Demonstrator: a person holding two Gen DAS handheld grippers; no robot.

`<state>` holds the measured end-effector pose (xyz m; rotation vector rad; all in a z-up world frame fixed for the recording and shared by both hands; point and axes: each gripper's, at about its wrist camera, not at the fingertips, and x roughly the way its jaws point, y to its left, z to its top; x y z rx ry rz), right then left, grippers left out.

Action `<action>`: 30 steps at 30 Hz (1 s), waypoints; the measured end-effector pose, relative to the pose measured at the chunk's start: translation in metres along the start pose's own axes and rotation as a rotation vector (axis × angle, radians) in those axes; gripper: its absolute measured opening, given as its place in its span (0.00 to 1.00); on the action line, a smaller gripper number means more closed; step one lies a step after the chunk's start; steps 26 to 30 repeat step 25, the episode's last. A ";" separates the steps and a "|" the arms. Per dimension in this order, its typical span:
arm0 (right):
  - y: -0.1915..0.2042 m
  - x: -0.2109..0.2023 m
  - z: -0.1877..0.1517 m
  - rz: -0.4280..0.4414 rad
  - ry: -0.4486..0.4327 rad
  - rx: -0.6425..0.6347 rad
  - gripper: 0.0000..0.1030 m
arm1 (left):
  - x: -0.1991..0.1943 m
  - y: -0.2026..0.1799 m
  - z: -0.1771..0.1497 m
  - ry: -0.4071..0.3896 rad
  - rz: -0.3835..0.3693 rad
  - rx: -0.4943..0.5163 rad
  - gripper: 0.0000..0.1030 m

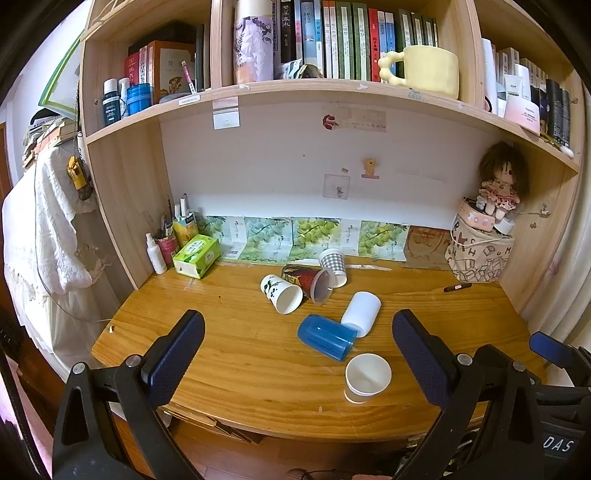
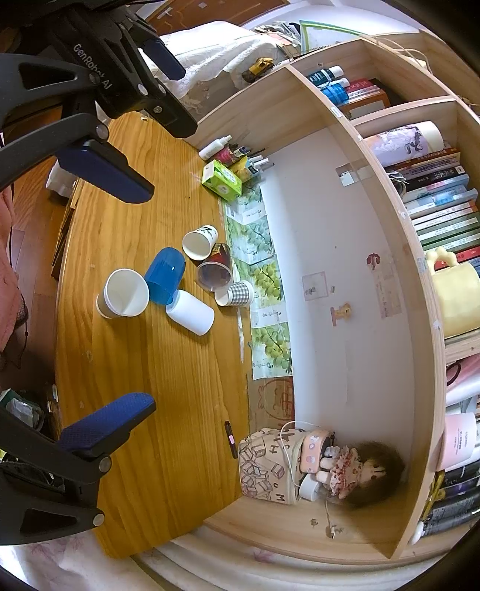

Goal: Flip cup upright

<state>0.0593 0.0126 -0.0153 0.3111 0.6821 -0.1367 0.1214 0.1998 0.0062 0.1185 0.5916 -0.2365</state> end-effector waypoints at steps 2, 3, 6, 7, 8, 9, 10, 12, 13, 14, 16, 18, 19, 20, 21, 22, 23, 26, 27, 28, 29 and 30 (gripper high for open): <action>-0.001 -0.001 0.000 0.000 0.001 0.001 1.00 | 0.000 -0.001 0.000 0.002 -0.002 -0.001 0.99; -0.002 -0.001 0.000 0.000 0.001 0.003 1.00 | 0.000 -0.002 0.000 0.002 -0.002 -0.001 0.99; -0.003 -0.002 0.000 -0.002 0.002 0.005 1.00 | 0.000 -0.002 0.000 0.003 -0.005 -0.002 0.99; -0.003 -0.002 -0.001 -0.003 0.002 0.005 1.00 | 0.000 -0.003 0.000 0.004 -0.005 -0.002 0.99; -0.004 -0.002 -0.001 -0.004 0.002 0.006 1.00 | 0.000 -0.003 0.000 0.003 -0.005 -0.002 0.99; -0.004 -0.002 -0.001 -0.004 0.002 0.007 1.00 | 0.000 -0.003 0.000 0.004 -0.006 -0.002 0.99; -0.004 -0.002 -0.001 -0.003 0.002 0.008 1.00 | 0.001 -0.004 0.000 0.004 -0.007 -0.001 0.99; -0.004 -0.002 -0.001 -0.004 0.002 0.007 1.00 | 0.001 -0.004 0.000 0.004 -0.008 -0.001 0.99; -0.004 -0.003 -0.001 -0.005 0.002 0.008 1.00 | 0.000 -0.004 0.000 0.003 -0.008 -0.001 0.99; -0.005 -0.003 -0.001 -0.004 0.001 0.008 1.00 | 0.000 -0.004 0.000 0.002 -0.007 -0.001 0.99; -0.005 -0.003 -0.002 -0.004 0.000 0.009 1.00 | 0.000 -0.005 0.000 -0.001 -0.008 0.000 0.99; -0.005 -0.003 -0.002 -0.005 -0.002 0.011 1.00 | 0.001 -0.007 0.001 -0.002 -0.008 0.000 0.99; -0.005 -0.003 -0.002 -0.005 -0.002 0.012 1.00 | 0.001 -0.007 0.001 -0.001 -0.009 0.000 0.99; -0.005 -0.004 -0.002 -0.004 -0.002 0.012 1.00 | 0.000 -0.006 0.001 -0.001 -0.008 0.000 0.99; -0.005 -0.003 -0.002 -0.005 -0.002 0.012 1.00 | 0.000 -0.006 0.001 -0.002 -0.008 0.000 0.99; -0.005 -0.003 -0.002 -0.005 -0.002 0.011 1.00 | 0.001 -0.006 0.001 -0.002 -0.008 0.000 0.99; -0.005 -0.003 -0.002 -0.004 -0.002 0.012 1.00 | 0.001 -0.006 0.001 -0.001 -0.008 0.000 0.99; -0.005 -0.003 -0.002 -0.004 -0.002 0.012 1.00 | 0.001 -0.006 0.001 0.000 -0.008 0.001 0.99; -0.005 -0.003 -0.002 -0.004 -0.002 0.012 1.00 | 0.001 -0.006 0.001 0.000 -0.008 0.001 0.99; -0.005 -0.003 -0.002 -0.004 -0.002 0.012 1.00 | 0.001 -0.006 0.001 0.000 -0.008 0.001 0.99; -0.005 -0.003 -0.002 -0.004 -0.002 0.012 1.00 | 0.001 -0.006 0.001 0.000 -0.008 0.001 0.99; -0.005 -0.003 -0.002 -0.004 -0.002 0.012 1.00 | 0.001 -0.006 0.001 0.000 -0.008 0.001 0.99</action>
